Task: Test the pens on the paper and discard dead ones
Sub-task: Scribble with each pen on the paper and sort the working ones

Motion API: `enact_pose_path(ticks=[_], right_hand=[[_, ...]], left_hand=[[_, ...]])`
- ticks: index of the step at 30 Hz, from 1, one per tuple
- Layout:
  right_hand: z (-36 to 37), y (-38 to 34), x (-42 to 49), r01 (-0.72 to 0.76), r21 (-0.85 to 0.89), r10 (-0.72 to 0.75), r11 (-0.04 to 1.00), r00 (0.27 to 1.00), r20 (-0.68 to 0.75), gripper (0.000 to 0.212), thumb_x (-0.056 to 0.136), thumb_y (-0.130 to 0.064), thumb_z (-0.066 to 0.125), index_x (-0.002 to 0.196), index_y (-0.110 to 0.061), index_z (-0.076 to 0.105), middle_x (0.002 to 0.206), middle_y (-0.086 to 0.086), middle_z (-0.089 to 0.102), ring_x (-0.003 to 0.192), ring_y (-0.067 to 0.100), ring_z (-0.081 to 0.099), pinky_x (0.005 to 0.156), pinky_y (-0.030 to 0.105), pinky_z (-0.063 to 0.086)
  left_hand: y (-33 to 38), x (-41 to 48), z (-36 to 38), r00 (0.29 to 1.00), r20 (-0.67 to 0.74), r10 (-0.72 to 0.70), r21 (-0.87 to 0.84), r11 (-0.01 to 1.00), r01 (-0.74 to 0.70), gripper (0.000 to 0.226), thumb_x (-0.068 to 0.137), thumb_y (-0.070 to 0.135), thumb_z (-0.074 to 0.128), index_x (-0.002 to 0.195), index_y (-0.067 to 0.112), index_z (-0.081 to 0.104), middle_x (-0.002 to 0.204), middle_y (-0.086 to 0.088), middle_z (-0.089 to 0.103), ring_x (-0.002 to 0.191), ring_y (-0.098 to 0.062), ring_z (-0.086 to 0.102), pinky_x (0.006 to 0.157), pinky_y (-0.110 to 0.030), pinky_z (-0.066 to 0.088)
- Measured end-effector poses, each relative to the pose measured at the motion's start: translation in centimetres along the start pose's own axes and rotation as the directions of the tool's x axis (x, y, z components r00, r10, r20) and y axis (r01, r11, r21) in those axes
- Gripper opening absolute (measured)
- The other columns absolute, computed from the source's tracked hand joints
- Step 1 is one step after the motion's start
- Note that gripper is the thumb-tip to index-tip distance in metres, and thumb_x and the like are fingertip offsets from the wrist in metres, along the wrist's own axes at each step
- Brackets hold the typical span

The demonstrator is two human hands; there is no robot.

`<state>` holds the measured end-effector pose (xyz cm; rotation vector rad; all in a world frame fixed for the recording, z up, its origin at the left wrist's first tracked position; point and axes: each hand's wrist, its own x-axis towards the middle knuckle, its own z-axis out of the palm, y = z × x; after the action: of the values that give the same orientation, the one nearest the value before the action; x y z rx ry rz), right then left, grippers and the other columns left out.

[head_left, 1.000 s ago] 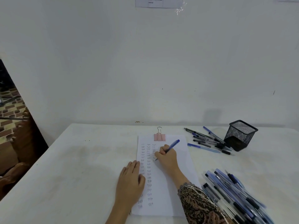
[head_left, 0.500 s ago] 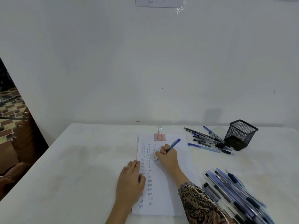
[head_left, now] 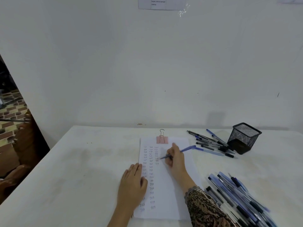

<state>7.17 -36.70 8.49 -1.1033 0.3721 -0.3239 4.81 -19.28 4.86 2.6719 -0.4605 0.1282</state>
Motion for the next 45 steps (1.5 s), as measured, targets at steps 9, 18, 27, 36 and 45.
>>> enact_pose_path(ticks=[9, 18, 27, 36, 45], right_hand=[[-2.2, -0.5, -2.5, -0.116, 0.472, 0.116, 0.874, 0.993, 0.027, 0.03, 0.101, -0.03, 0.032, 0.081, -0.015, 0.047, 0.044, -0.003, 0.041, 0.037, 0.011, 0.036, 0.039, 0.018, 0.033], [-5.6, -2.3, -6.7, 0.071, 0.489, -0.02, 0.869, 0.994, -0.108, 0.024, 0.099, -0.029, 0.035, 0.093, -0.024, 0.057, 0.055, -0.009, 0.048, 0.04, 0.009, 0.035, 0.04, 0.017, 0.032], [-11.6, -6.8, -10.0, 0.166, -0.885, -0.472, 0.434, 0.879, -0.066, 0.018, 0.096, -0.014, 0.047, 0.102, -0.012, 0.064, 0.083, 0.004, 0.057, 0.071, 0.019, 0.05, 0.064, 0.022, 0.038], [-14.0, -7.3, -12.0, -0.143, -0.959, -0.225, -0.243, 0.97, -0.087, 0.025, 0.095, -0.044, 0.044, 0.118, -0.046, 0.052, 0.119, -0.017, 0.05, 0.112, 0.01, 0.043, 0.093, 0.031, 0.032], [-11.2, -13.4, -4.9, 0.014, -0.997, -0.126, -0.078, 0.992, 0.024, 0.022, 0.093, -0.026, 0.049, 0.107, -0.024, 0.065, 0.107, -0.003, 0.064, 0.095, 0.016, 0.06, 0.088, 0.033, 0.05]], left_hand=[[-0.2, 0.1, 0.5, 0.998, -0.057, 0.014, -0.042, 0.999, -0.016, 0.09, 0.067, 0.048, -0.005, 0.143, 0.015, 0.031, 0.15, 0.004, 0.029, 0.14, -0.012, 0.021, 0.117, -0.026, 0.014], [-0.2, 0.1, 0.5, 0.998, -0.062, 0.01, -0.032, 0.999, -0.012, 0.091, 0.067, 0.048, -0.005, 0.143, 0.014, 0.032, 0.15, 0.002, 0.031, 0.139, -0.013, 0.024, 0.116, -0.026, 0.015], [-0.3, 0.1, 0.5, 0.998, -0.066, 0.003, -0.063, 0.998, -0.007, 0.093, 0.067, 0.049, -0.004, 0.141, 0.01, 0.035, 0.148, -0.001, 0.035, 0.138, -0.016, 0.028, 0.116, -0.03, 0.018], [-0.2, 0.1, 0.4, 0.997, -0.079, -0.01, -0.041, 0.999, 0.007, 0.082, 0.074, 0.041, 0.002, 0.141, 0.008, 0.034, 0.145, -0.005, 0.039, 0.133, -0.021, 0.036, 0.114, -0.033, 0.024], [-0.7, 0.3, 0.9, 0.997, -0.076, 0.01, -0.022, 1.0, -0.011, 0.089, 0.07, 0.046, -0.003, 0.14, 0.008, 0.037, 0.145, -0.003, 0.039, 0.136, -0.018, 0.033, 0.115, -0.032, 0.021]])
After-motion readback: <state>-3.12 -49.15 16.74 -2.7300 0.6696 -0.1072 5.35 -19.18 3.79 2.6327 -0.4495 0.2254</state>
